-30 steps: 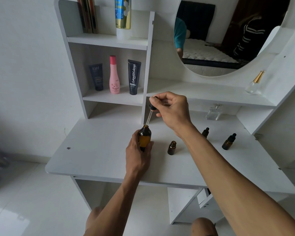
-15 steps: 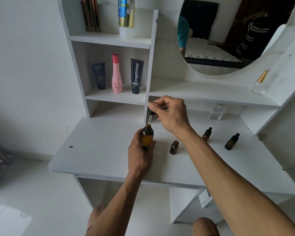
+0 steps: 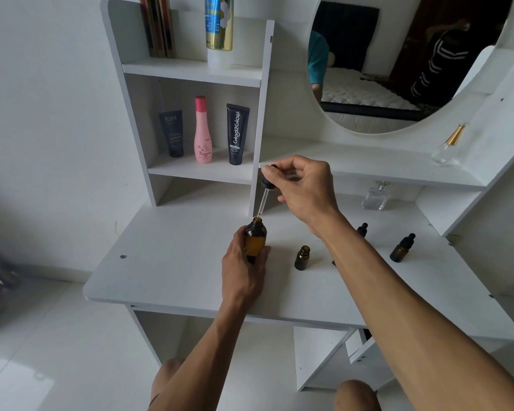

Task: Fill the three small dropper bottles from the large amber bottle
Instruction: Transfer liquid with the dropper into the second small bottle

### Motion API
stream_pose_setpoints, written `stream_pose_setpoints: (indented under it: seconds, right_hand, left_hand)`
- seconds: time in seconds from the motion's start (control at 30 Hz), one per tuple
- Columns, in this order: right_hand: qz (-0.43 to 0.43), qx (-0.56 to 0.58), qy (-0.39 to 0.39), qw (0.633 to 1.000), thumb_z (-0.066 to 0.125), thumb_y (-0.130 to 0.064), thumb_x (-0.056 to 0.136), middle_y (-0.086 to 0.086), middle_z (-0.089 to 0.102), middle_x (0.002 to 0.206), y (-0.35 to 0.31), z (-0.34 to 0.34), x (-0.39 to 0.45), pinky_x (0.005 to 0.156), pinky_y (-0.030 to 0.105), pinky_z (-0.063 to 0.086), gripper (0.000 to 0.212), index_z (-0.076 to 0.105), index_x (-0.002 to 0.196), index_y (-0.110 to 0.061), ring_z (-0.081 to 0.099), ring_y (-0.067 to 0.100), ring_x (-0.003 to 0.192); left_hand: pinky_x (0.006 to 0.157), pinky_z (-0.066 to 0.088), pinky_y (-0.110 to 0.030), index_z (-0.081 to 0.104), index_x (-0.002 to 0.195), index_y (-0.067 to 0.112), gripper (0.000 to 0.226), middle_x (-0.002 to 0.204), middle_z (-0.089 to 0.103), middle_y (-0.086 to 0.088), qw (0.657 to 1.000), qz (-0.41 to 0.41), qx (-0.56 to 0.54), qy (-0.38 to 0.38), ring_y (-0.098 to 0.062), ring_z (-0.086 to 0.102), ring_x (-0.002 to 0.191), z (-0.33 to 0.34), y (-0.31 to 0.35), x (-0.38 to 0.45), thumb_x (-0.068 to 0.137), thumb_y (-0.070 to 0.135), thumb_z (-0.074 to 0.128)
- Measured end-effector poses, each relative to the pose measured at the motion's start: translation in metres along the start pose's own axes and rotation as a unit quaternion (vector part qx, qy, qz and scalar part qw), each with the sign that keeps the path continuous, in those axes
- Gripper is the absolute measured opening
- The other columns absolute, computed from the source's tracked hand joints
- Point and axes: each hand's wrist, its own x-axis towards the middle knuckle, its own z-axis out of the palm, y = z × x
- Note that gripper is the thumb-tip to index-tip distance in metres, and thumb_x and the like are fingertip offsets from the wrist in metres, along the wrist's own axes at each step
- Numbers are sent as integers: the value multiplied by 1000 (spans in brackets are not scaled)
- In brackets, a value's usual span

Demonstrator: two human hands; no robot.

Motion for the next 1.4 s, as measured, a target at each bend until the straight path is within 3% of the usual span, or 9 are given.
stream_pose_setpoints:
  seconds: [0.3, 0.5, 0.63, 0.8, 0.97, 1.13, 1.23, 1.3, 1.4]
  right_hand:
    - [5, -15, -16, 1000, 80, -24, 85, -10, 72, 72, 8, 7, -2, 63, 19, 55, 13, 76, 85, -13, 67, -2, 65]
    - [11, -23, -42, 999, 78, -18, 88, -3, 70, 69, 15, 11, -10, 51, 10, 44, 13, 74, 83, -7, 56, -6, 46]
    - [15, -28, -52, 998, 77, -16, 88, 1, 70, 72, 18, 14, -14, 47, 7, 43, 16, 75, 87, 0, 59, -9, 50]
    - [13, -44, -56, 997, 77, -16, 88, -8, 67, 69, 20, 16, -15, 54, 3, 43, 15, 75, 87, -2, 60, -14, 56]
    - [15, -35, -49, 998, 77, -18, 88, -6, 68, 70, 15, 14, -15, 51, 7, 45, 16, 75, 87, -3, 60, -10, 54]
    - [33, -7, -8, 999, 79, -24, 86, -9, 72, 71, 7, 6, -10, 63, 22, 57, 13, 75, 84, -12, 66, -2, 63]
    - [44, 19, 12, 999, 79, -26, 86, -3, 75, 78, 4, 0, -7, 69, 34, 62, 12, 74, 81, -17, 74, 15, 76]
    - [54, 43, 29, 997, 79, -26, 87, 3, 76, 82, 3, -3, -5, 60, 35, 61, 12, 73, 81, -18, 74, 24, 77]
    - [83, 89, 53, 991, 78, -26, 88, 10, 76, 89, 4, -8, -4, 52, 26, 54, 11, 71, 82, -19, 76, 22, 78]
  left_hand:
    - [68, 39, -5, 48, 134, 29, 50, 113, 63, 10, 1000, -3, 1, -3, -13, 59, 89, 0, -1, 0, 89, 32, 71]
    - [80, 49, -21, 49, 133, 29, 50, 116, 64, 8, 1000, -2, -12, -3, -14, 61, 94, 0, -1, -1, 89, 30, 72]
    - [82, 47, -20, 48, 135, 28, 52, 118, 63, 8, 1000, -4, -9, -5, -13, 60, 96, 1, -2, -1, 89, 32, 72]
    - [85, 51, -24, 48, 134, 28, 52, 118, 63, 8, 1000, 1, -16, -4, -14, 61, 98, 1, -2, -1, 89, 32, 72]
    - [85, 52, -28, 47, 135, 29, 52, 119, 64, 6, 1000, 4, -10, -2, -17, 62, 98, 1, -4, 0, 89, 33, 72]
    - [70, 39, -5, 49, 134, 28, 51, 111, 62, 10, 1000, 2, -5, -1, -13, 60, 90, 1, -3, 0, 89, 30, 72]
    - [67, 38, -2, 49, 134, 28, 50, 108, 61, 12, 1000, 2, -4, -1, -13, 59, 87, 0, -2, 0, 89, 29, 72]
    - [67, 39, -3, 48, 134, 29, 50, 108, 61, 12, 1000, 2, -3, -1, -14, 60, 87, 0, -2, 0, 89, 30, 72]
    - [70, 39, -8, 48, 134, 29, 51, 110, 62, 12, 1000, 1, 0, 0, -15, 62, 88, 1, -4, 0, 89, 32, 72]
